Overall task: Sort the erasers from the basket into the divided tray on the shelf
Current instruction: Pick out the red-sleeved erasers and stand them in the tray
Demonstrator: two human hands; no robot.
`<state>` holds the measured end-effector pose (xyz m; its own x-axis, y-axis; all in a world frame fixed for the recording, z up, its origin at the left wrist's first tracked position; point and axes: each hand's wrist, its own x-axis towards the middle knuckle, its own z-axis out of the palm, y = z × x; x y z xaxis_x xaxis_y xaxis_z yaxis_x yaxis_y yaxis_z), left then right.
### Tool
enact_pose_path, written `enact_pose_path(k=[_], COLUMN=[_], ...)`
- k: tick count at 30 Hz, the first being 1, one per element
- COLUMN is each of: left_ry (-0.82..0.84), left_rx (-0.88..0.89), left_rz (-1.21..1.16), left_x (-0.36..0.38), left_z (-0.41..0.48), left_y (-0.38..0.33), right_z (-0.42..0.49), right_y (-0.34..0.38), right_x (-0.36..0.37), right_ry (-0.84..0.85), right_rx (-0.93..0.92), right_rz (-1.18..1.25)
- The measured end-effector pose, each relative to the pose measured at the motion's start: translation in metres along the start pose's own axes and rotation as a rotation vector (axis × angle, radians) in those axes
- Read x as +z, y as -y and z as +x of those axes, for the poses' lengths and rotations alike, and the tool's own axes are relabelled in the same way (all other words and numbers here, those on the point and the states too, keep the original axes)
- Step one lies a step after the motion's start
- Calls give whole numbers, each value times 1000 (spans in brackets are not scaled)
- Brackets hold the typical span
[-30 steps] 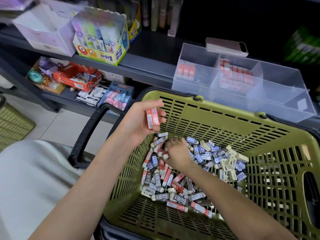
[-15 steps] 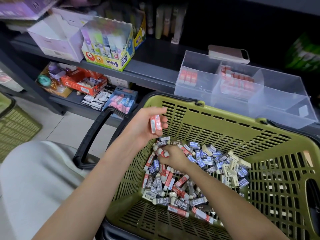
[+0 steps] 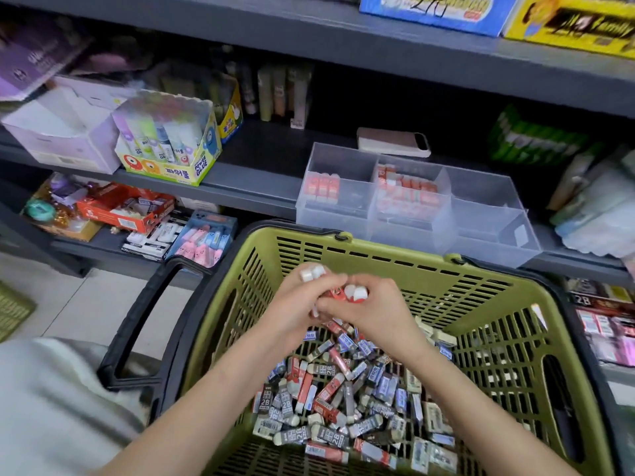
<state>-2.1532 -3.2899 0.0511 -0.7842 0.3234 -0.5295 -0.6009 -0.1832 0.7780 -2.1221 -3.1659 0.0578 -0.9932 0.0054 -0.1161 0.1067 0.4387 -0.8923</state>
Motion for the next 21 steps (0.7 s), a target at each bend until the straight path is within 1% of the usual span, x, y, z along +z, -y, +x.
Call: enact_pose_path(k=[3,5,7,9,12,14,16,19,21], left_ry=[92,134,161,195,242,285,327,341,304], left_rx=[-98,-146,-154,-131,-70,-35,-16,26,79], left_rz=[-272,-381,-377,-287,-147,-109,-102,-165,-182], left_x=[7,10,13,19,26,26,24,20,20], left_z=[3,3,3,2,5,9,13,20,24], left_y=[-3,-8,-13,-18,-23,-28,-33,-40,-42], right_z=[-1,6,16,25,33,37,40,44,50], right_y=[9,14,23,33,45,49,51,55,56], right_x=[-15,-19,-23,-24,-19,-17,-15,-13,-12], right_ry=[33,-15,-94,-155,-238,-267,-261,-252,-349], right_rx=[55,110,157,194,257,252,232,192,158], right_rz=[457,715,936,1079,1038,998,933,744,572])
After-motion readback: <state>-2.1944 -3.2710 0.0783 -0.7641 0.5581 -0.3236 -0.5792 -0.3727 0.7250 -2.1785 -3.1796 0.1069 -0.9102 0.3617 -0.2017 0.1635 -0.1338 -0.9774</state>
